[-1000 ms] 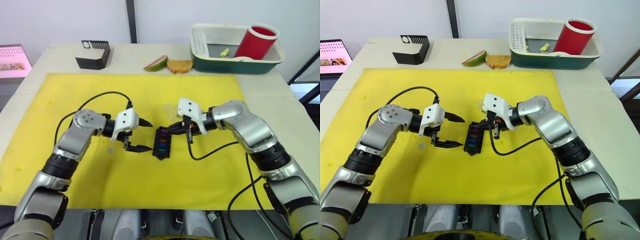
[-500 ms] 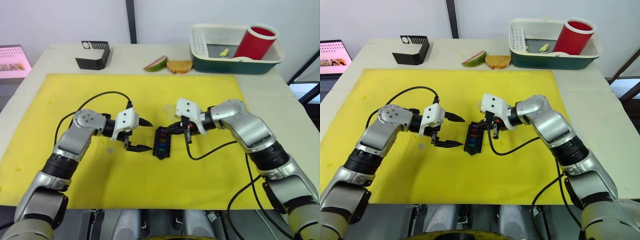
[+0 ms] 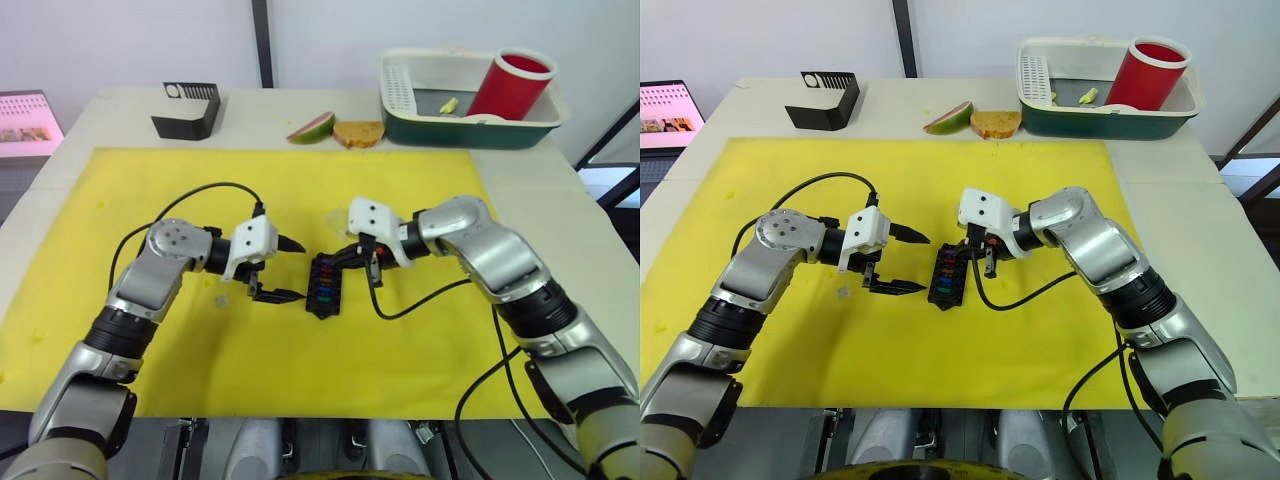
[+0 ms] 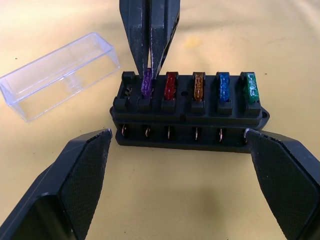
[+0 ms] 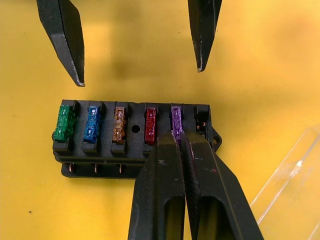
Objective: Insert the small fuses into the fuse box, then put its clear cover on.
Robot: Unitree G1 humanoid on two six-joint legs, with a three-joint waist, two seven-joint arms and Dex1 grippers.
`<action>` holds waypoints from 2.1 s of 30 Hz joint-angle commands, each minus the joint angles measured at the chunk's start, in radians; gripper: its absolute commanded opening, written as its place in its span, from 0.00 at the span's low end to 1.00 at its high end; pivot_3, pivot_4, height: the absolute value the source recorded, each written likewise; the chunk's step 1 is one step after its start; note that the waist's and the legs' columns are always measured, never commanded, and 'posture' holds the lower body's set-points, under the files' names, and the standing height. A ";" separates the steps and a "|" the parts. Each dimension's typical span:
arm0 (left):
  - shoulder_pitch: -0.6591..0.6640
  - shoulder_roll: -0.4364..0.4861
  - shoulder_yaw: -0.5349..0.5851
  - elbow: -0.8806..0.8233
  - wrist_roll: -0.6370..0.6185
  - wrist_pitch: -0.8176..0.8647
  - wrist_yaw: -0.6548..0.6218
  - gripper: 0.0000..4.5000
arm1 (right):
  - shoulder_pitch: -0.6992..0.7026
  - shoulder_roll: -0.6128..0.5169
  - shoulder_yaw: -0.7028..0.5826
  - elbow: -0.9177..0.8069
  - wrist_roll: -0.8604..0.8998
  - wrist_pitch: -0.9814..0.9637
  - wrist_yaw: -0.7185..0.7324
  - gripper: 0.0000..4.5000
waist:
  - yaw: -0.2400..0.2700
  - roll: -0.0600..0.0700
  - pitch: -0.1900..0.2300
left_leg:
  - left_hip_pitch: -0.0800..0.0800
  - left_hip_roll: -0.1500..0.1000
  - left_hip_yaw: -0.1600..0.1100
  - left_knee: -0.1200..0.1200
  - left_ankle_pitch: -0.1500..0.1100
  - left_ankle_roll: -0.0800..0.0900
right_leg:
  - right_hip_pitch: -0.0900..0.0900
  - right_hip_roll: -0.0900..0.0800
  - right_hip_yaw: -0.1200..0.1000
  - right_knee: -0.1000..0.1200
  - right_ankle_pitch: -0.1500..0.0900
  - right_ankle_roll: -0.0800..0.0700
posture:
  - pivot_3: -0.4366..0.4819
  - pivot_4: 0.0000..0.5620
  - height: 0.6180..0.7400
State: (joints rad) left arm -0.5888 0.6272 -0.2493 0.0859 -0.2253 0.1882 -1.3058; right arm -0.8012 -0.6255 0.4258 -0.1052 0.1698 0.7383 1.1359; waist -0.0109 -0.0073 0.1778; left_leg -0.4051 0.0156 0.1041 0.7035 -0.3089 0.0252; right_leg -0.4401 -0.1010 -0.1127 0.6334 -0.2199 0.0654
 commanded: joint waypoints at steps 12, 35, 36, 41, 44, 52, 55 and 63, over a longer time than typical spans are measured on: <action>-0.007 0.000 0.007 -0.019 0.004 -0.014 0.002 1.00 | -0.027 0.004 -0.024 -0.037 0.007 0.014 -0.011 0.56 | 0.000 0.000 0.000 | -0.001 0.000 0.000 0.000 0.000 0.000 | 0.000 0.000 0.000 0.000 0.000 0.000 | 0.48 0.27 1.00; -0.012 -0.002 0.016 -0.002 0.008 -0.019 0.008 1.00 | -0.004 -0.011 -0.069 -0.083 0.074 0.003 0.011 0.01 | 0.002 0.000 0.000 | -0.001 0.000 0.000 0.000 0.000 0.000 | -0.001 0.000 0.000 0.000 0.000 0.000 | 0.48 0.27 1.00; -0.013 -0.002 0.016 -0.002 0.008 -0.019 0.008 1.00 | 0.003 -0.010 -0.067 -0.079 0.074 -0.002 0.009 0.01 | 0.001 0.000 0.000 | -0.001 0.000 0.000 0.000 0.000 0.000 | -0.001 0.000 0.000 0.000 0.000 0.000 | 0.48 0.27 1.00; -0.010 -0.001 0.017 -0.005 0.008 -0.018 0.008 1.00 | 0.016 -0.004 -0.058 -0.060 0.064 -0.013 -0.004 0.01 | 0.000 0.000 0.000 | -0.001 0.000 0.000 0.000 0.000 0.000 | -0.001 0.000 0.000 0.000 0.000 0.000 | 0.48 0.27 1.00; -0.010 0.000 0.017 -0.006 0.008 -0.018 0.008 1.00 | 0.019 -0.002 -0.053 -0.049 0.059 -0.021 -0.007 0.01 | 0.000 0.000 0.000 | -0.001 0.000 0.000 0.000 0.000 0.000 | -0.001 0.000 0.000 0.000 0.000 0.000 | 0.48 0.27 1.00; -0.009 0.003 0.018 -0.008 0.007 -0.016 0.006 1.00 | 0.023 0.004 -0.046 -0.039 0.060 -0.024 -0.006 0.01 | 0.000 0.000 0.000 | -0.001 0.000 0.000 0.000 0.000 0.000 | -0.001 0.000 0.000 0.000 0.000 0.000 | 0.48 0.27 1.00; -0.008 0.004 0.017 -0.011 0.007 -0.016 0.005 1.00 | 0.029 0.001 -0.036 -0.036 0.050 -0.030 -0.006 0.01 | 0.001 0.000 0.000 | -0.001 0.000 0.000 0.000 0.000 0.000 | -0.001 0.000 0.000 0.000 0.000 0.000 | 0.48 0.27 1.00; -0.003 0.004 0.017 -0.021 0.007 -0.014 0.008 1.00 | 0.052 -0.007 -0.006 -0.025 0.015 -0.057 -0.001 0.01 | 0.000 0.000 0.000 | -0.001 0.000 0.000 0.000 0.000 0.000 | -0.001 0.000 0.000 0.000 0.000 0.000 | 0.48 0.27 1.00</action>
State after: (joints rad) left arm -0.5887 0.6259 -0.2516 0.0969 -0.2133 0.1836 -1.3017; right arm -0.7569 -0.6270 0.4009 -0.1299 0.1999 0.6883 1.1279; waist -0.0107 -0.0073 0.1778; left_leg -0.4061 0.0156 0.1041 0.7036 -0.3089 0.0253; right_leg -0.4409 -0.1010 -0.1128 0.6332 -0.2199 0.0655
